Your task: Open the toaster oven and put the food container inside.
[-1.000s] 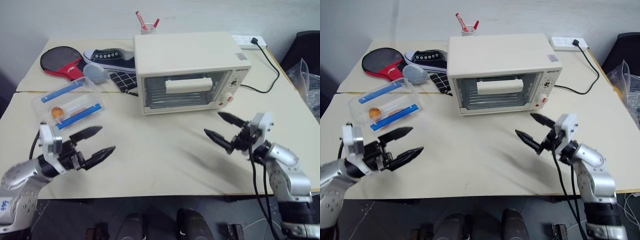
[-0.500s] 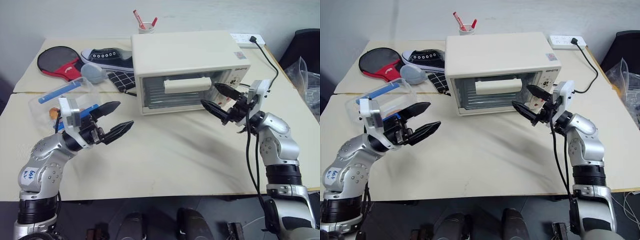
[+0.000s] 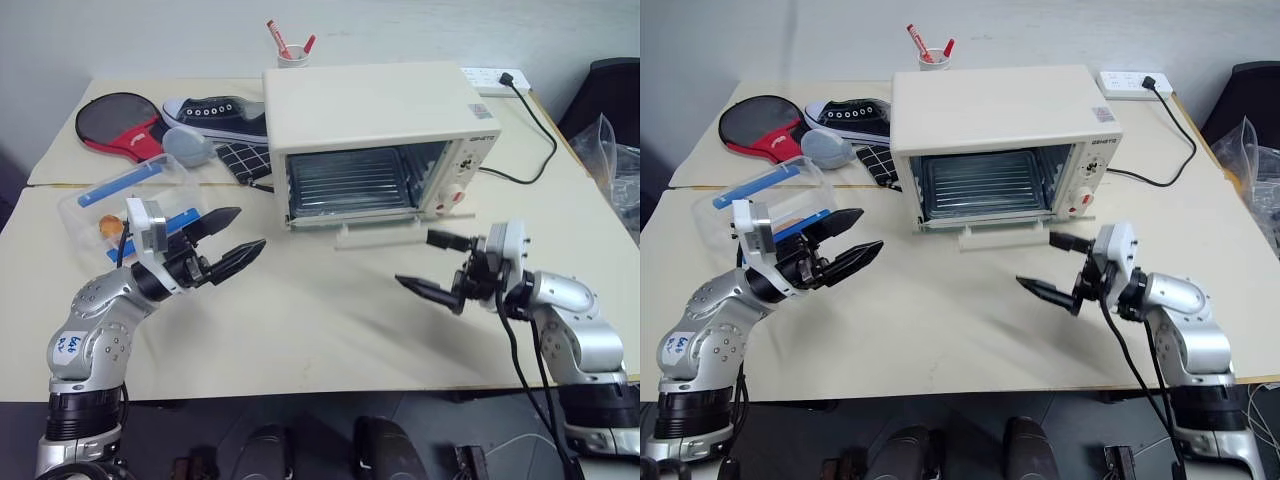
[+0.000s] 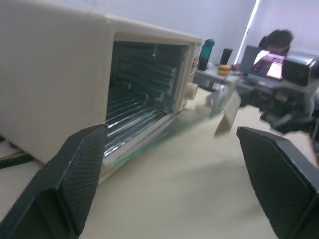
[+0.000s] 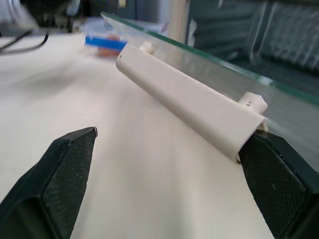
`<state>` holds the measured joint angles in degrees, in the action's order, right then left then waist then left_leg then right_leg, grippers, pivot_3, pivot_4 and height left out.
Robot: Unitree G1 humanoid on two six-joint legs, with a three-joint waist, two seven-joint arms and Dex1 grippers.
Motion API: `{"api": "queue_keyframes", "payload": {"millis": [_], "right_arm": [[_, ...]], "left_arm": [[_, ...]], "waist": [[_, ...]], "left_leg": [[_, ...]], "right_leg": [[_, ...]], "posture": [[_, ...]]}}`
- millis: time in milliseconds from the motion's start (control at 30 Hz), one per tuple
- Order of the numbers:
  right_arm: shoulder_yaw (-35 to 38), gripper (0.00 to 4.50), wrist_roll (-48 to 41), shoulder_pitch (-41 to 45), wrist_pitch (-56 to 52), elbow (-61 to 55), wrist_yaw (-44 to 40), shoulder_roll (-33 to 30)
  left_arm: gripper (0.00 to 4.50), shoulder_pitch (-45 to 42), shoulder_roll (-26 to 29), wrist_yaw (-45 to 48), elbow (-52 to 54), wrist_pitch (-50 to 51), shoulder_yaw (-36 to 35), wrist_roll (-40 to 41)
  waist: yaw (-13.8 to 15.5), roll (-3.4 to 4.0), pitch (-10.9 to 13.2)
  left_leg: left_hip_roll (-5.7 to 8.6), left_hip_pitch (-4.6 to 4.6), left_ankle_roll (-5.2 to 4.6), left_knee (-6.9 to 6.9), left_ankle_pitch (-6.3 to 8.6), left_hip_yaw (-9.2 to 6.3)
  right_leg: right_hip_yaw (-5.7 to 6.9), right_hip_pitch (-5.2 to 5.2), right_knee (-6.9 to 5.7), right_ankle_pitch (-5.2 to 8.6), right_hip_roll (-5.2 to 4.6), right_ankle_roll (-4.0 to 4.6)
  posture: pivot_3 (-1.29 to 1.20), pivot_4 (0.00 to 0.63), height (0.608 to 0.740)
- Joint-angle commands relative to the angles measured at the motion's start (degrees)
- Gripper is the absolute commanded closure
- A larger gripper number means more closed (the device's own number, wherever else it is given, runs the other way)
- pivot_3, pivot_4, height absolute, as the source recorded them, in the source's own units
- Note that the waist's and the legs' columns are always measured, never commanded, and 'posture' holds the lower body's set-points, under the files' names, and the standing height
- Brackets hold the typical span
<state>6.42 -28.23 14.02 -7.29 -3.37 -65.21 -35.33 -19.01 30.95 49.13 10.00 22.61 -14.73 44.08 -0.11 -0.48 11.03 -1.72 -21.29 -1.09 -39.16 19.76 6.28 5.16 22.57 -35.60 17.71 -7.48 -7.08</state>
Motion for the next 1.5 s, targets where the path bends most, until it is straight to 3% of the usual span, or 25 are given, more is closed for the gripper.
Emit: {"api": "queue_keyframes", "payload": {"millis": [33,367,533,733,867,1100,1300,1400,1500], "right_arm": [[-0.2,0.00,1.4,-0.7,2.8,-2.3,0.2,-0.4],[-0.6,0.00,3.2,-1.5,5.6,-2.7,3.6,1.2],[1.9,0.00,3.5,-6.0,7.2,-3.8,5.5,0.6],[10.7,0.00,3.7,-21.4,10.8,-7.3,9.1,0.5],[16.5,0.00,3.3,-31.6,13.5,-8.0,10.9,2.0],[17.7,0.00,1.1,-32.5,11.6,-11.8,13.7,1.9],[13.1,0.00,-3.9,-25.0,4.7,-18.4,14.4,1.1],[8.0,0.00,-3.8,-19.0,2.9,-20.0,14.1,1.6],[3.4,0.00,-2.5,-14.8,2.9,-19.8,13.3,2.8]], "left_arm": [[1.45,-3.3,-0.3,1.3,-1.7,-1.3,0.7,-0.7],[4.48,-14.9,-7.2,3.4,-17.3,-7.9,13.2,-14.4],[4.48,-14.9,-8.7,5.6,-20.2,-10.6,16.4,-18.1],[4.48,-13.2,-8.6,7.6,-21.0,-10.9,18.5,-20.6],[4.48,-12.2,-7.5,6.5,-22.7,-14.9,21.3,-26.9],[4.48,-10.2,-8.9,3.9,-22.7,-12.6,20.9,-27.7],[2.99,-3.6,-6.5,5.1,-12.9,-7.2,14.3,-19.5],[1.97,4.6,-2.7,4.7,-6.2,-4.8,3.3,-11.6],[1.22,13.0,0.7,3.3,-3.4,-2.7,-7.5,-6.7]], "waist": [[0.0,0.00,0.0],[0.1,-0.01,0.0],[0.1,-0.01,0.0],[1.4,-0.01,0.0],[1.5,-0.01,0.0],[0.8,0.00,0.0],[-0.1,0.01,0.0],[-0.2,0.01,0.0],[-0.6,0.01,0.0]], "left_leg": [[0.02,0.01,-0.01,-0.01,-0.01,0.00],[0.06,0.00,0.00,-0.05,-0.04,0.02],[0.06,-0.01,0.00,-0.05,-0.05,0.03],[0.07,-0.03,-0.05,-0.07,-0.05,0.00],[0.10,0.03,-0.09,-0.08,-0.06,0.01],[0.02,0.14,-0.08,-0.07,-0.07,0.08],[-0.03,0.13,-0.08,-0.07,-0.07,0.08],[-0.08,0.08,-0.03,-0.03,-0.07,-0.01],[-0.09,0.08,-0.04,-0.02,-0.06,0.00]], "right_leg": [[-0.01,0.00,-0.01,-0.01,0.00,-0.01],[0.02,-0.01,0.00,-0.02,0.06,-0.04],[0.03,0.00,0.00,-0.02,0.12,-0.04],[0.02,-0.04,0.05,-0.05,0.04,-0.09],[-0.03,-0.12,0.08,-0.08,0.05,-0.15],[-0.16,-0.09,-0.02,-0.14,0.05,-0.10],[-0.19,-0.06,-0.03,-0.13,0.02,-0.10],[-0.12,0.00,-0.04,-0.11,0.00,-0.05],[-0.13,0.00,-0.01,-0.11,-0.07,-0.05]], "posture": [[0.00,0.150,0.740],[0.00,0.150,0.740],[0.00,0.150,0.740],[0.00,0.150,0.740],[0.00,0.150,0.740],[0.00,0.150,0.740],[0.00,0.150,0.740],[0.00,0.150,0.740],[0.00,0.150,0.740]]}}
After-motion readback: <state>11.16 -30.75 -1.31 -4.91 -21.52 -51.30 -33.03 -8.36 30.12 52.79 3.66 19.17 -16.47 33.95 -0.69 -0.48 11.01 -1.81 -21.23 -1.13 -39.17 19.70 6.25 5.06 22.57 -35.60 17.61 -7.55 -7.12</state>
